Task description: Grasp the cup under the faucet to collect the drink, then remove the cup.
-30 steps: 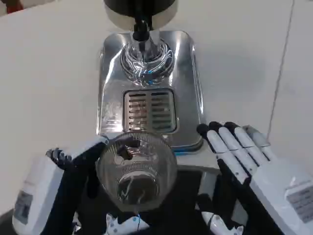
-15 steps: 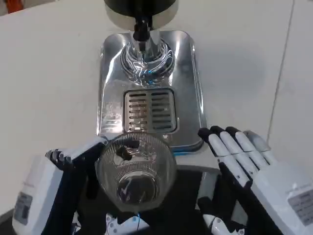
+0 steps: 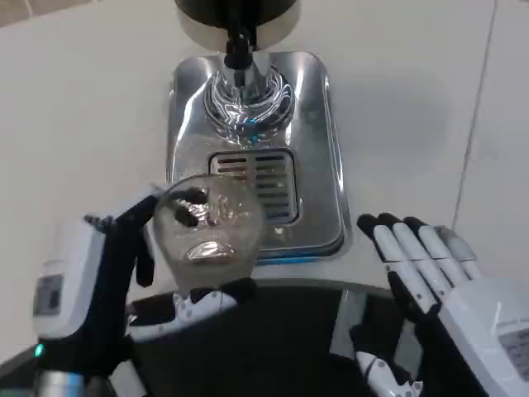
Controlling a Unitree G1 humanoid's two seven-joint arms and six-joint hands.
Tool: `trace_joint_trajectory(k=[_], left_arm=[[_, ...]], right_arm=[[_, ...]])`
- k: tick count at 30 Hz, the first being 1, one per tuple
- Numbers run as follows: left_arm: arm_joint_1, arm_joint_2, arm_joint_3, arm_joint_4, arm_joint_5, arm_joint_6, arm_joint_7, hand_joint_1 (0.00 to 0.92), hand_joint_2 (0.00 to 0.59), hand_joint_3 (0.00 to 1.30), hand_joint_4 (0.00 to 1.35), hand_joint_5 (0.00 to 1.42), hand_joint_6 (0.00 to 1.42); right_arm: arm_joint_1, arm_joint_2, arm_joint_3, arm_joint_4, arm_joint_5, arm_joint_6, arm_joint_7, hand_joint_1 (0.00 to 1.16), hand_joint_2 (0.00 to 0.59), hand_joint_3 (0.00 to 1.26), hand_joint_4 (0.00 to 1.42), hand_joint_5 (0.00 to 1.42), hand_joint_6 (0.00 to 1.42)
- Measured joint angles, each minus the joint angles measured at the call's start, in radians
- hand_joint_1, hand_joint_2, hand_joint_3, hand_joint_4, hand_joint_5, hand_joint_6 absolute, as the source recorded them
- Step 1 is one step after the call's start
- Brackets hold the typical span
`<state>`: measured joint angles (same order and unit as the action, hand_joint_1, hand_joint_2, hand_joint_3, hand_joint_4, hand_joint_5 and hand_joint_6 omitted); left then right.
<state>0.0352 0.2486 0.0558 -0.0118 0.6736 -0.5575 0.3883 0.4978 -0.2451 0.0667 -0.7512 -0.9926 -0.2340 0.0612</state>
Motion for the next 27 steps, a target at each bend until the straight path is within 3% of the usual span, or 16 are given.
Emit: trace_joint_trajectory(k=[17, 27], left_arm=[[-0.364, -0.023, -0.144, 0.401, 0.037, 0.053, 0.108, 0.762, 0.076, 1.2, 1.13, 1.27, 1.42], [-0.55, -0.026, -0.168, 0.658, 0.005, 0.064, 0.188, 0.762, 0.076, 1.2, 1.13, 1.27, 1.42]], right_arm=[[0.017, 0.037, 0.016, -0.04, -0.054, 0.059, 0.011, 0.19, 0.537, 0.0, 0.0, 0.0, 0.0], [0.001, 0.048, 0.017, -0.066, -0.079, 0.104, 0.054, 0.2, 0.537, 0.0, 0.0, 0.0, 0.0]])
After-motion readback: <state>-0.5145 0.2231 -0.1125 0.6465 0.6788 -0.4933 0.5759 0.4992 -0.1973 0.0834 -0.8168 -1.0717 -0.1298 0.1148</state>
